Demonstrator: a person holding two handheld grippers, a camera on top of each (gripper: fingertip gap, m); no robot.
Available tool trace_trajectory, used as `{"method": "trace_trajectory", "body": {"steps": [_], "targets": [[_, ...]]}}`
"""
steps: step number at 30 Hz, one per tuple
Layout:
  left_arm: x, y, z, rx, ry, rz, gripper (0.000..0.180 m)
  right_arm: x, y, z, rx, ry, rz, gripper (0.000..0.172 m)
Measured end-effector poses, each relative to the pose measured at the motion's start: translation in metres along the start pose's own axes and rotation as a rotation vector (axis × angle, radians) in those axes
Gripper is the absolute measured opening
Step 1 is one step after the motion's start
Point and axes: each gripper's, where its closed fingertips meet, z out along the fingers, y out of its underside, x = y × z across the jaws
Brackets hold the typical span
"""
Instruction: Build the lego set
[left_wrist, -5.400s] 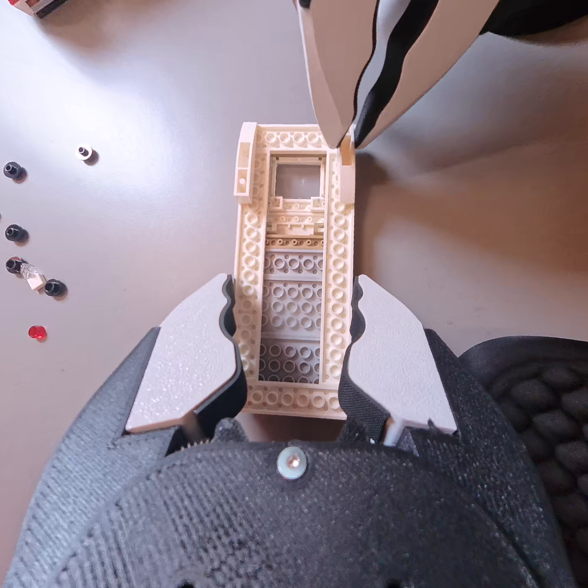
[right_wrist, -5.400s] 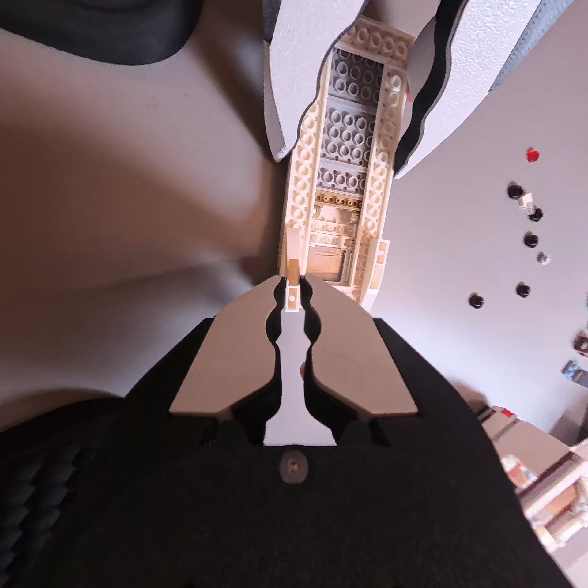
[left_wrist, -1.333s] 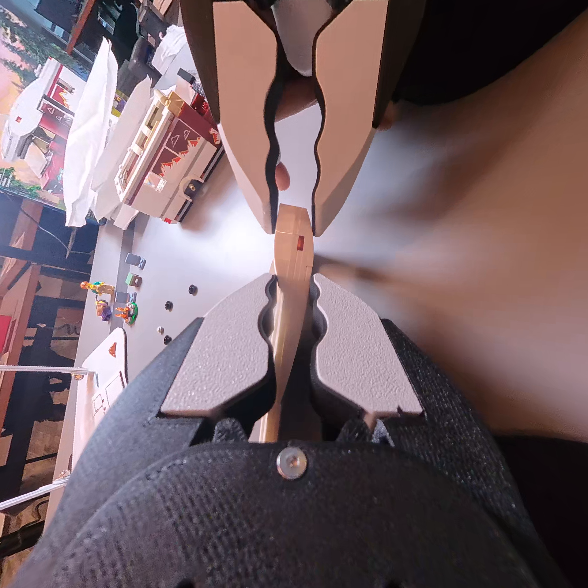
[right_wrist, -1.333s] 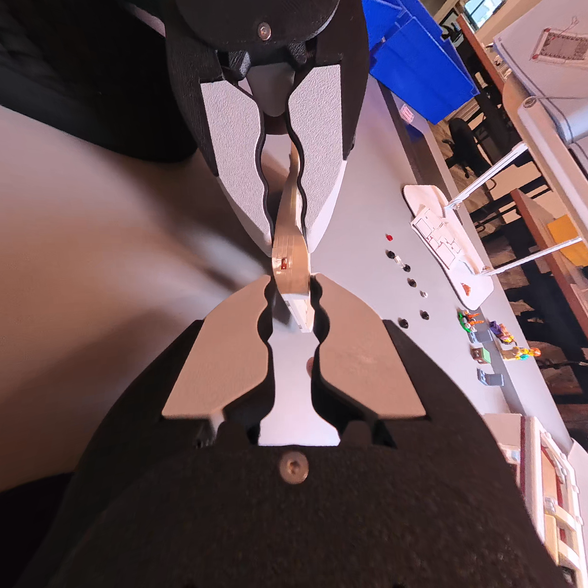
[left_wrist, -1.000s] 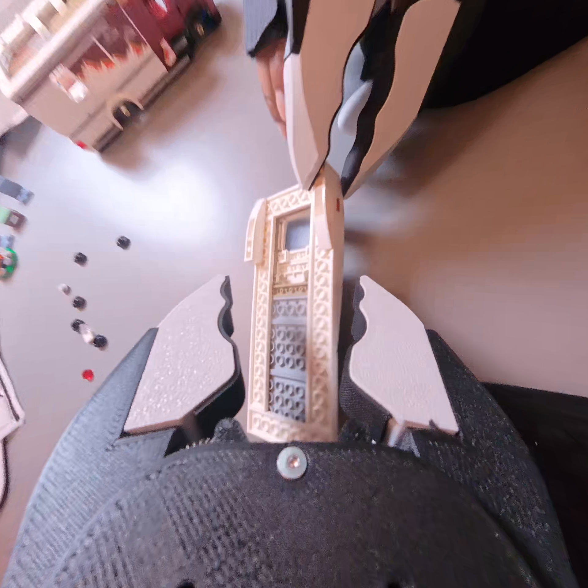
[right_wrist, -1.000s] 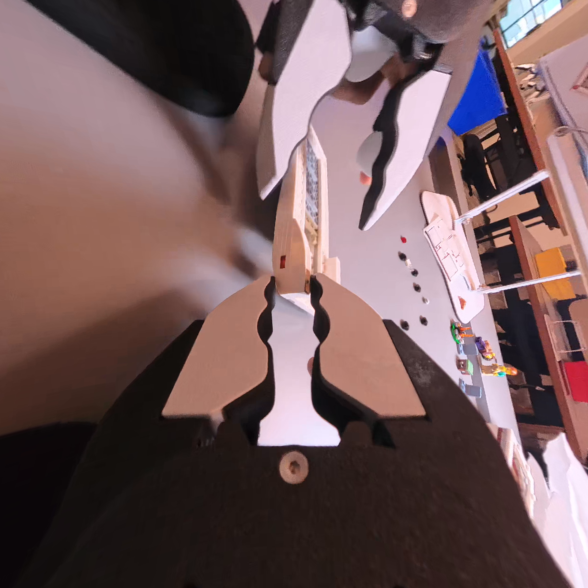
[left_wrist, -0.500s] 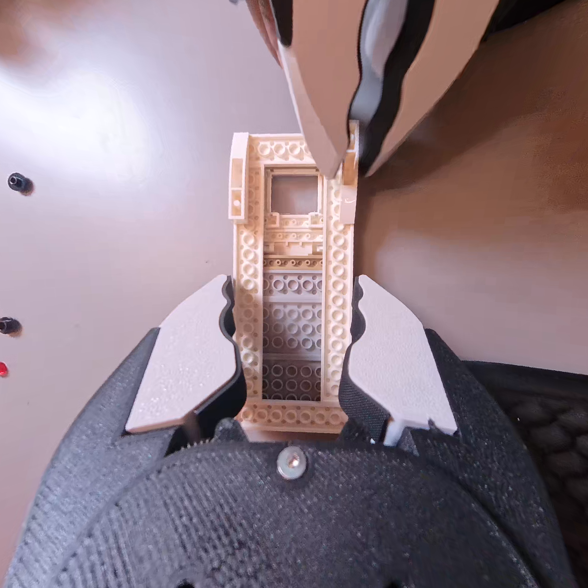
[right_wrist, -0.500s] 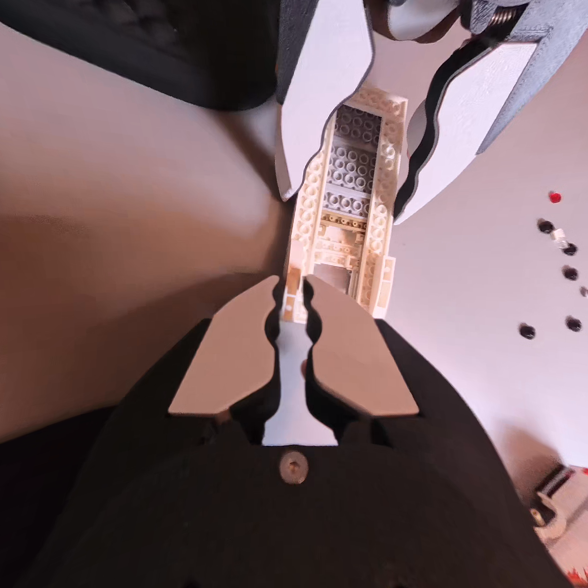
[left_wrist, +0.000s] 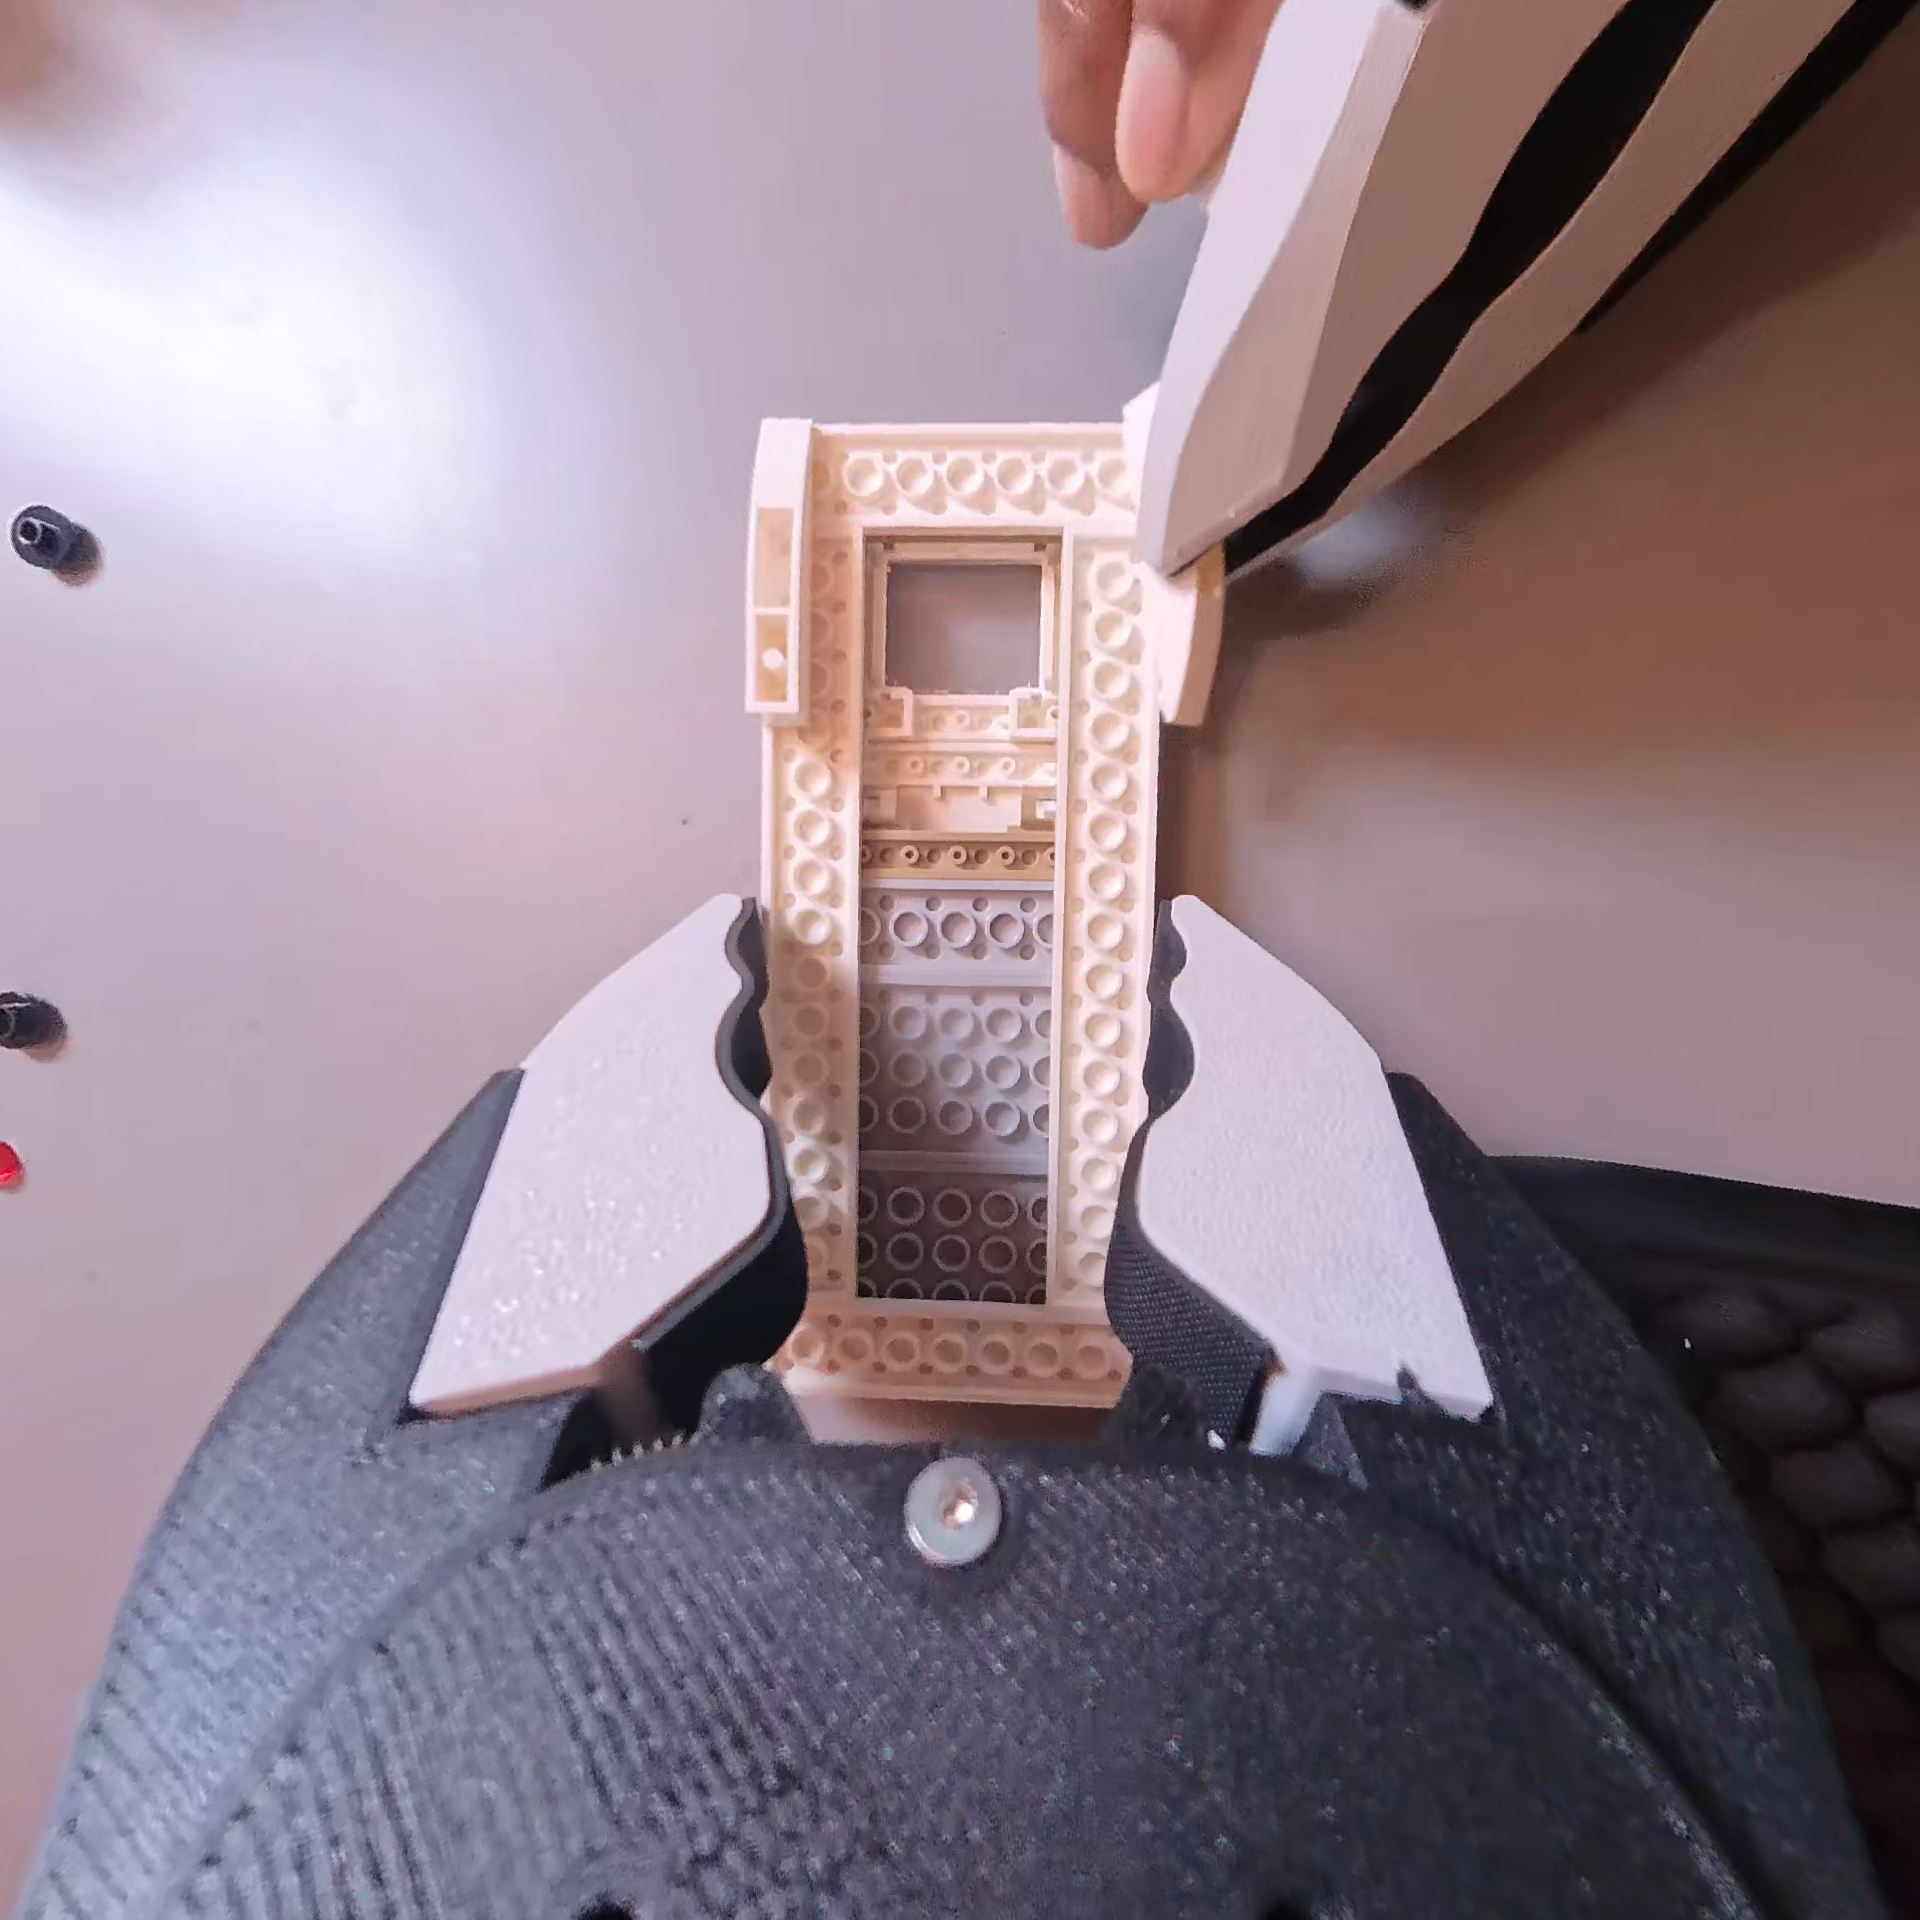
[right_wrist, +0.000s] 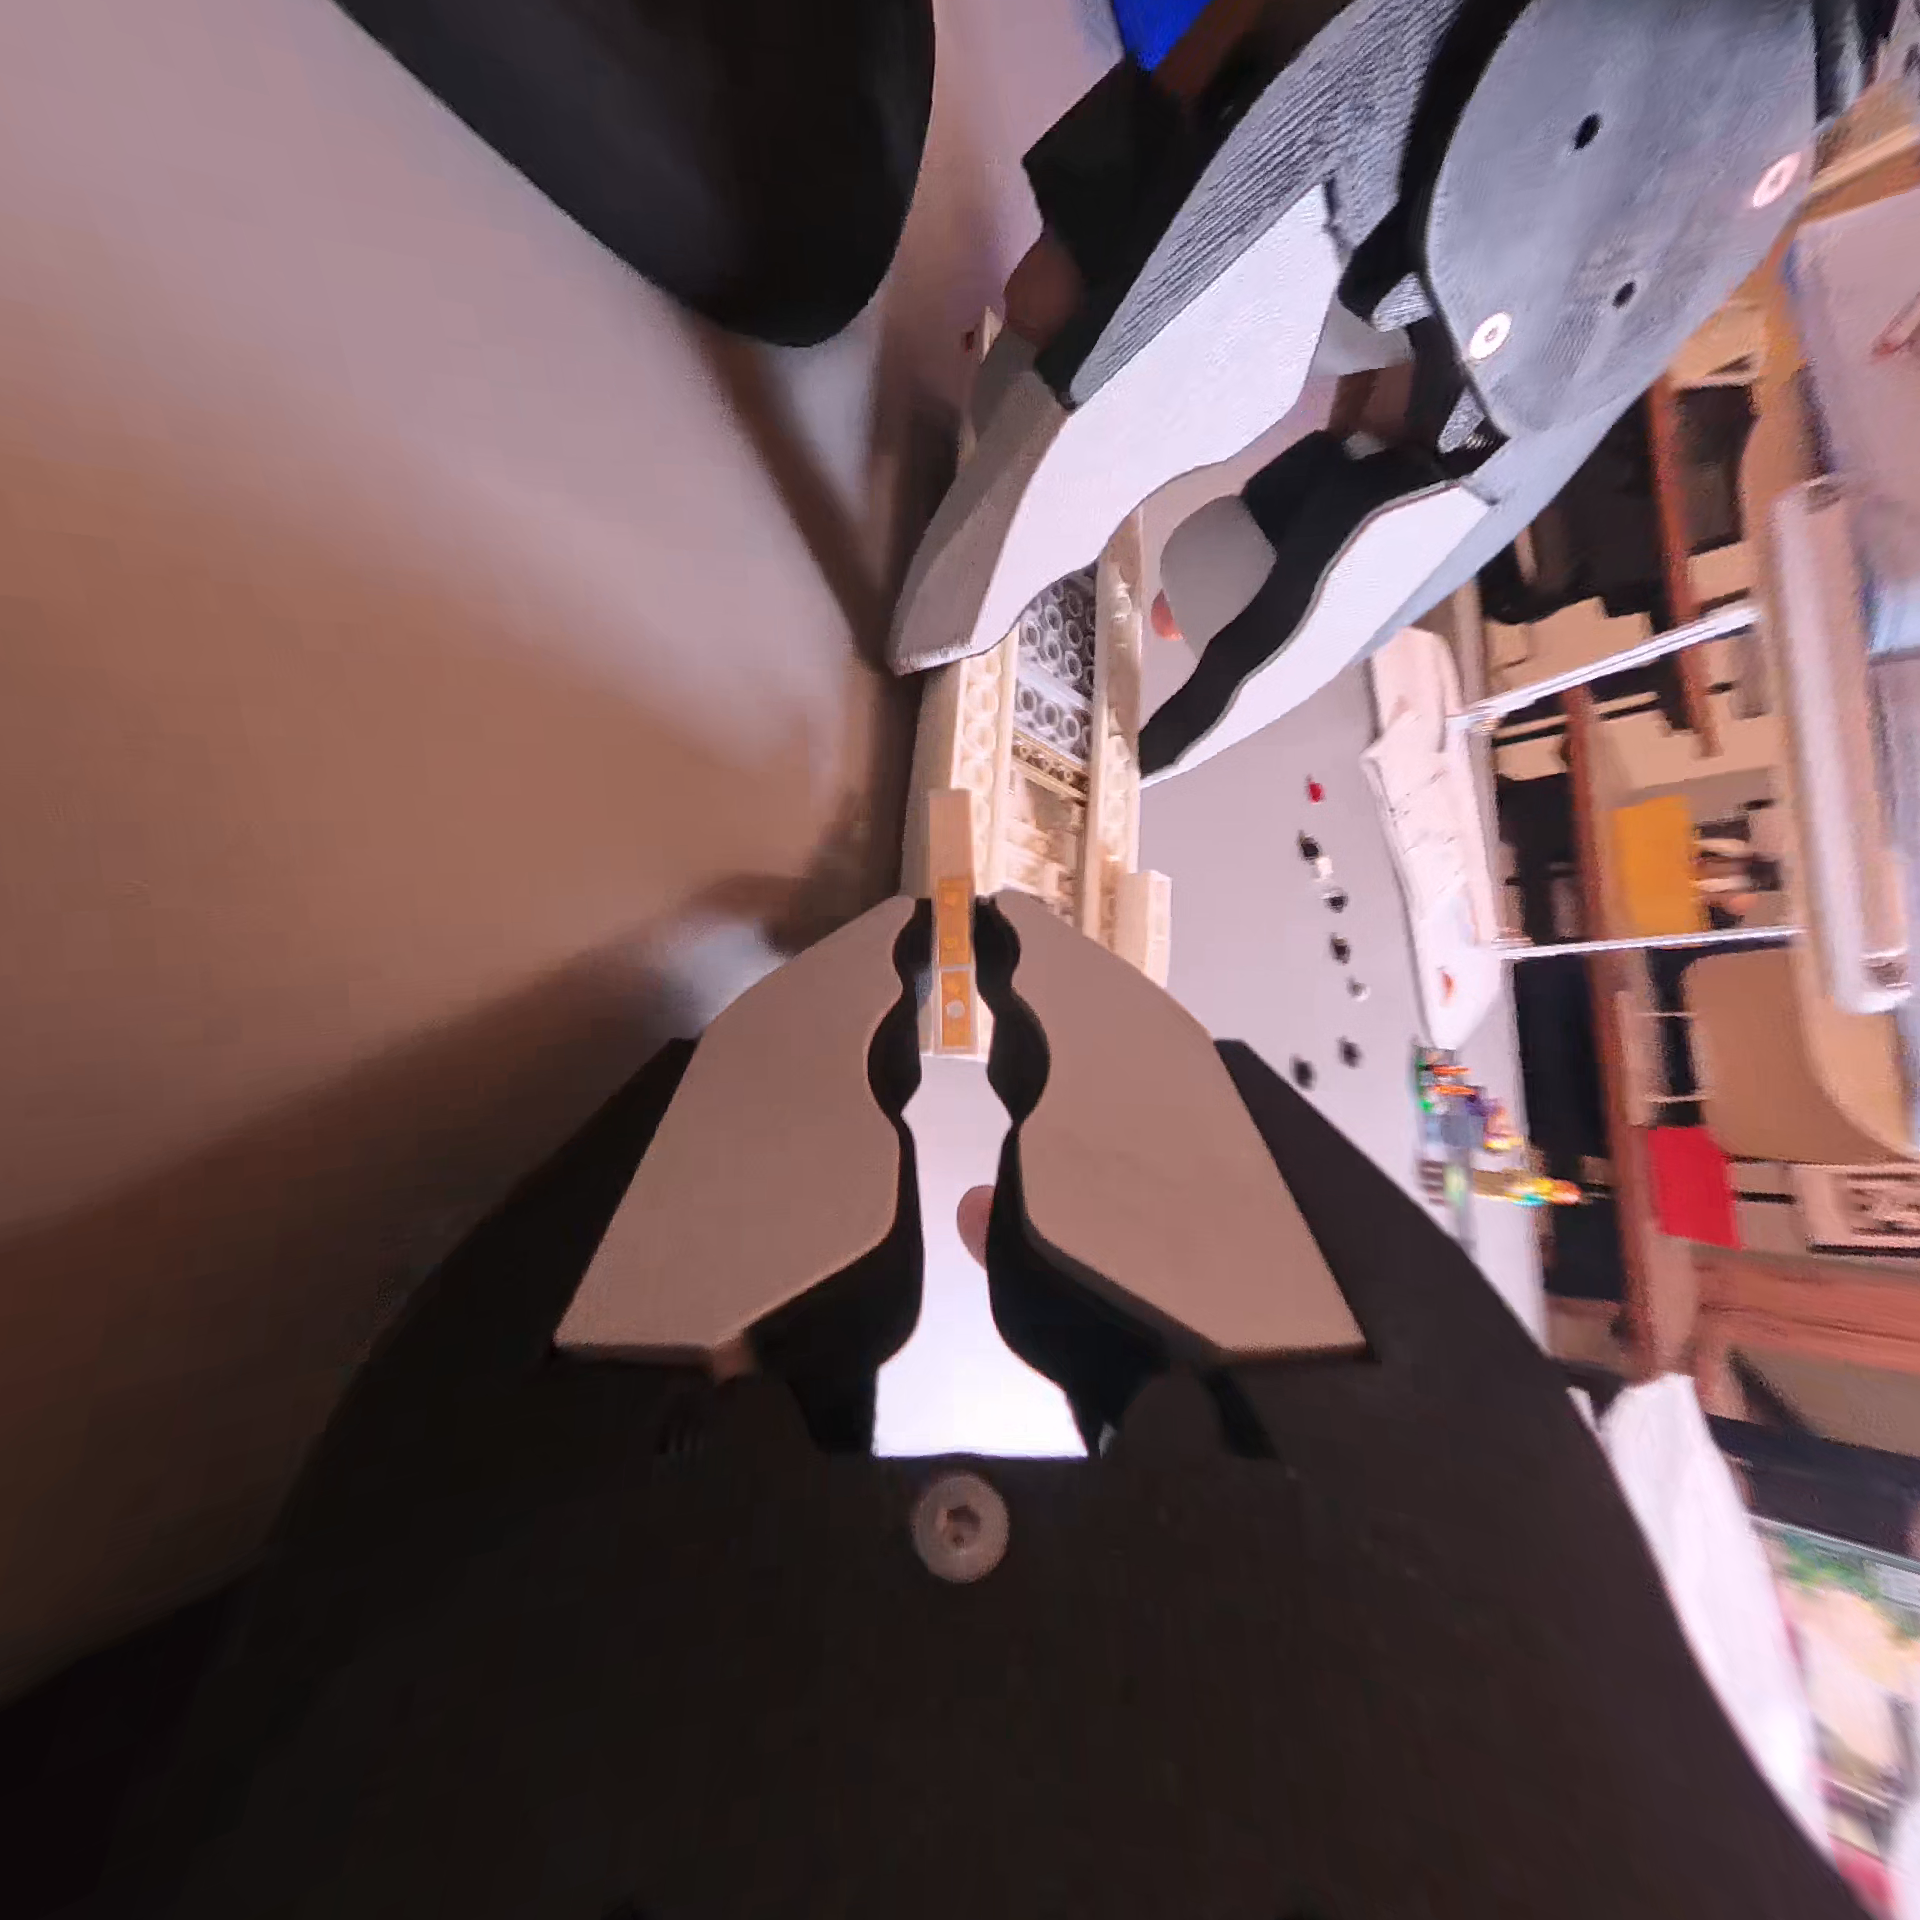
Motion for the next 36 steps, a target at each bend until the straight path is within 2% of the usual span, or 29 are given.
{"method": "trace_trajectory", "body": {"steps": [5, 8, 9, 12, 14, 17, 20, 24, 26, 29, 33, 36], "targets": [[0.0, 0.0, 0.0, 0.008, -0.004, -0.003, 0.072, 0.014, -0.005, -0.012, 0.104, -0.168, 0.386, 0.007], [-0.004, -0.004, -0.008, 0.057, -0.04, 0.002, 0.079, 0.029, -0.005, -0.02, 0.147, -0.193, 0.575, 0.007], [-0.004, -0.011, -0.016, 0.111, -0.04, 0.002, 0.075, 0.033, -0.004, -0.022, 0.161, -0.186, 0.633, 0.007], [0.012, -0.048, -0.047, 0.385, -0.029, 0.041, 0.044, 0.043, -0.009, -0.027, 0.225, -0.17, 0.804, 0.008], [0.018, -0.068, -0.057, 0.523, -0.022, -0.001, 0.035, 0.05, -0.021, -0.032, 0.299, -0.155, 0.865, 0.007], [0.027, -0.089, -0.066, 0.701, 0.084, -0.116, 0.031, 0.059, -0.04, -0.04, 0.412, -0.106, 0.832, 0.007], [0.03, -0.101, -0.083, 0.861, 0.184, -0.199, 0.011, 0.064, -0.05, -0.047, 0.466, -0.047, 0.783, 0.008], [0.041, -0.105, -0.09, 0.89, 0.253, -0.194, 0.009, 0.062, -0.059, -0.056, 0.522, -0.025, 0.743, 0.008], [0.049, -0.106, -0.096, 0.91, 0.357, -0.193, 0.008, 0.056, -0.066, -0.063, 0.541, -0.035, 0.652, 0.011], [0.054, -0.104, -0.108, 0.961, 0.525, -0.196, 0.008, 0.048, -0.07, -0.072, 0.497, -0.088, 0.449, 0.018], [0.051, -0.105, -0.117, 1.005, 0.63, -0.208, 0.008, 0.051, -0.073, -0.076, 0.453, -0.114, 0.388, 0.02], [0.05, -0.108, -0.122, 1.046, 0.685, -0.236, 0.008, 0.055, -0.078, -0.072, 0.45, -0.024, 0.343, 0.015]]}}
